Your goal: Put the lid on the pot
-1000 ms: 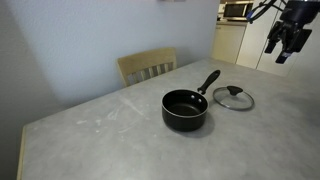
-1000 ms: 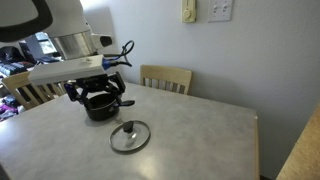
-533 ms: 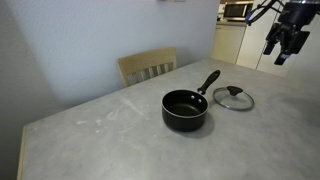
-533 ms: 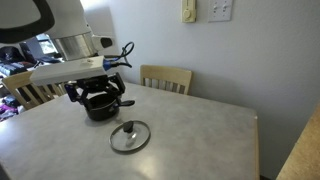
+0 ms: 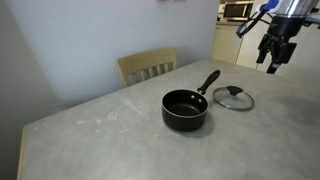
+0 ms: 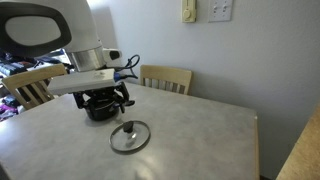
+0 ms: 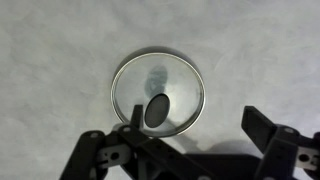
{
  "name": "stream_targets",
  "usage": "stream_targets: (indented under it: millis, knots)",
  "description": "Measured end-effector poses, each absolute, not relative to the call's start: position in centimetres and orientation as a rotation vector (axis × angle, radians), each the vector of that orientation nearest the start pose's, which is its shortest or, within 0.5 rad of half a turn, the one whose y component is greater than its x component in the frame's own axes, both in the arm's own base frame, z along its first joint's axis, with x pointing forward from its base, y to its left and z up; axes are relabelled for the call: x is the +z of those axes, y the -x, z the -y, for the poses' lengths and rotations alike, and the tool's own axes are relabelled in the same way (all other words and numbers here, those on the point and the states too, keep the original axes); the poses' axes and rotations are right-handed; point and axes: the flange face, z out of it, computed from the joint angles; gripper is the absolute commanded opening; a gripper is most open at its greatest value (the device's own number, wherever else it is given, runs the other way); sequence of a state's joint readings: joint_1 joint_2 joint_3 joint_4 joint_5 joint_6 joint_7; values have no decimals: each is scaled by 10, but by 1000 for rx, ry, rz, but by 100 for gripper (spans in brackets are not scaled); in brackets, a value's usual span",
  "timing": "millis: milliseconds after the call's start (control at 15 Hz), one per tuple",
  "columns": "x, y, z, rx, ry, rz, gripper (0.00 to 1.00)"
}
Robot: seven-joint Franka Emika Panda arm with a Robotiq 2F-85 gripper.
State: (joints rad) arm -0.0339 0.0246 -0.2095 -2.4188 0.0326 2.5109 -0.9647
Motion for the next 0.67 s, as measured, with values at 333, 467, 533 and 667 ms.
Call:
stream_targets:
  millis: [333,467,533,667]
  knots:
    - [282,-504,125,-63,2965,1073,100]
    - [281,-505,123,-61,2965,1070,100]
    - [282,-505,122,-65,2965,1071,100]
    - [283,-505,122,-66,2965,1071,100]
